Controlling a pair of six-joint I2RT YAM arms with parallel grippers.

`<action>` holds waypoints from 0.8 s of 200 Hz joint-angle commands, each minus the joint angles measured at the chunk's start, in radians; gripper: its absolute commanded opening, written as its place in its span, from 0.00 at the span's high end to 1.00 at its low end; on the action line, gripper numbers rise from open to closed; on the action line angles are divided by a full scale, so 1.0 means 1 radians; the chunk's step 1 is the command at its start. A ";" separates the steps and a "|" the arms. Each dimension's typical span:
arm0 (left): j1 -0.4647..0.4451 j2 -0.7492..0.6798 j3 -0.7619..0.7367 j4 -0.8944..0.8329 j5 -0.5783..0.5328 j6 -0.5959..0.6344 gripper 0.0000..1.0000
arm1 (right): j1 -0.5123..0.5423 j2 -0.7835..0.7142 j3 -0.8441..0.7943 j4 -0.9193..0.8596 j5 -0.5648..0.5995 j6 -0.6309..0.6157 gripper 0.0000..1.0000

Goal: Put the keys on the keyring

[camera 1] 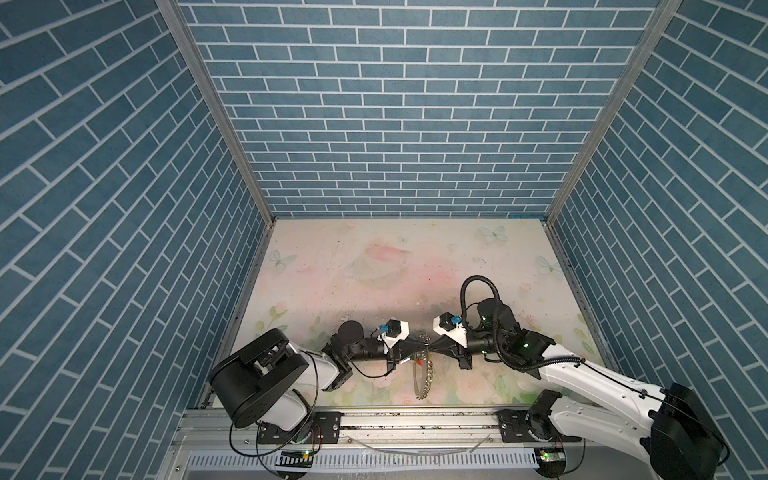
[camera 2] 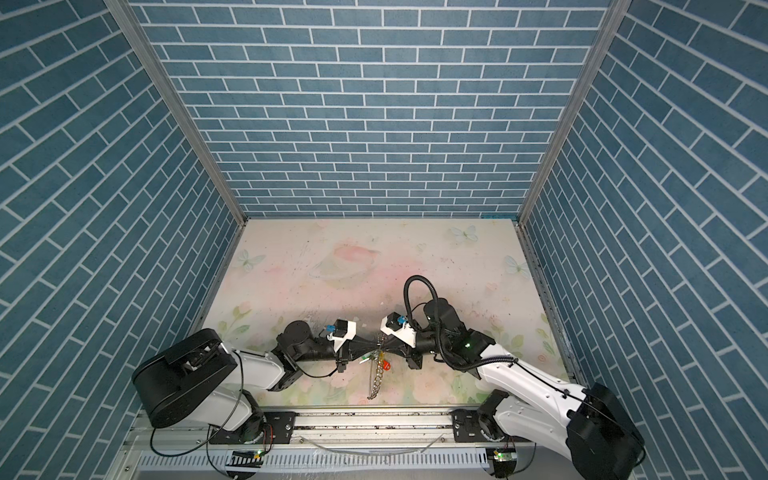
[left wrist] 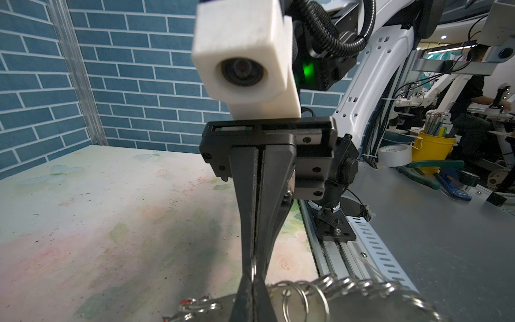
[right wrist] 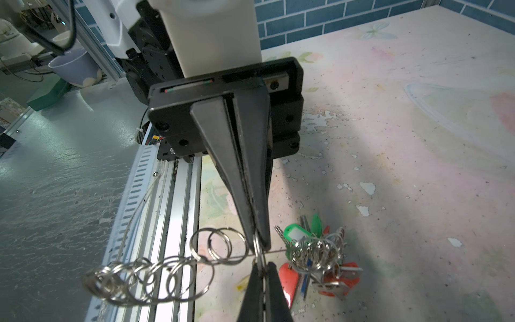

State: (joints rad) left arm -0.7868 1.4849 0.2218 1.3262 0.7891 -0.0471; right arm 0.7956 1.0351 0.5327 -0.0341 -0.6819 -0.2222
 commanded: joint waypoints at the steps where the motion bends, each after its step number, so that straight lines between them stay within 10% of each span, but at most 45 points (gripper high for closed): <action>1: -0.002 -0.046 0.034 -0.120 -0.031 0.059 0.91 | 0.013 0.015 0.111 -0.150 0.045 -0.068 1.00; 48: -0.003 -0.145 0.076 -0.412 -0.080 0.167 0.79 | 0.056 0.092 0.265 -0.400 0.181 -0.169 1.00; 160: -0.004 -0.108 0.088 -0.360 0.002 0.121 0.85 | 0.112 0.183 0.360 -0.443 0.227 -0.228 1.00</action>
State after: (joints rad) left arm -0.7868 1.3590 0.2852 0.9558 0.7506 0.0849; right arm 0.8989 1.2156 0.8261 -0.4889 -0.4480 -0.4015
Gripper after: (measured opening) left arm 0.151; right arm 0.042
